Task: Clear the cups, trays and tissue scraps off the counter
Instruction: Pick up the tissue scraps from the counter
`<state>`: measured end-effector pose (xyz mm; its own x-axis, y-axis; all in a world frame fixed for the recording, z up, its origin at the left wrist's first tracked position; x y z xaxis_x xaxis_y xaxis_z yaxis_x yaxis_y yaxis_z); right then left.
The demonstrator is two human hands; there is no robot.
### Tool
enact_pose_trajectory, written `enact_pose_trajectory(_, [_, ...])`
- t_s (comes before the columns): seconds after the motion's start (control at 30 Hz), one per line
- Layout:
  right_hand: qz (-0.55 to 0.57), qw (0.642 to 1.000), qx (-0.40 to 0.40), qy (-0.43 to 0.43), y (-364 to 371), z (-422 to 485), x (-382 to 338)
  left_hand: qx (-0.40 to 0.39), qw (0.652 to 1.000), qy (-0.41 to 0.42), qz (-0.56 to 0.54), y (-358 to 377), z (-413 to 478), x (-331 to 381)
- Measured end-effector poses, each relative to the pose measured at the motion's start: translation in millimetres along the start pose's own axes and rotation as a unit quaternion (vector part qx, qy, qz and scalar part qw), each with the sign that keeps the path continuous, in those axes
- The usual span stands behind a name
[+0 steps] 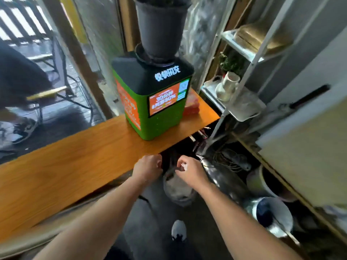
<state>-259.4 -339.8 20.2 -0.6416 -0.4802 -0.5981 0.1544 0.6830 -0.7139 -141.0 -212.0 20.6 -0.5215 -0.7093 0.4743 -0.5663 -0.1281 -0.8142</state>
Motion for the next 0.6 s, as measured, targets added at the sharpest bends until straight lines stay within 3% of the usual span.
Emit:
enact_pose_trajectory(0.13, [0.004,0.998,0.018,0.060,-27.9,8.7,80.3,-0.033,0.999,0.026,-0.010,62.6,24.5,72.2])
enact_pose_trajectory(0.27, [-0.005,0.995,0.015,0.094,-12.6,44.1,140.3,-0.064,0.998,0.021,0.003,133.4,66.5,92.3])
enact_pose_trajectory(0.6, [0.035,0.988,-0.011,0.151,144.2,163.2,295.0,-0.091,0.991,-0.085,0.054,319.1,194.0,-1.6])
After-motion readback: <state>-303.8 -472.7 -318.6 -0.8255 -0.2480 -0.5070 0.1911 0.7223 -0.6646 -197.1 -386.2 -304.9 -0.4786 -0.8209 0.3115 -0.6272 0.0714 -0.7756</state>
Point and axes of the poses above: each hand's wrist, its own z-axis towards the middle knuckle, its own y-axis out of the palm, x = y × z, the point moved 3 cm from there along z, towards the middle knuckle, and after that the axes turned 3 degrees about y, right-handed, at the moved point
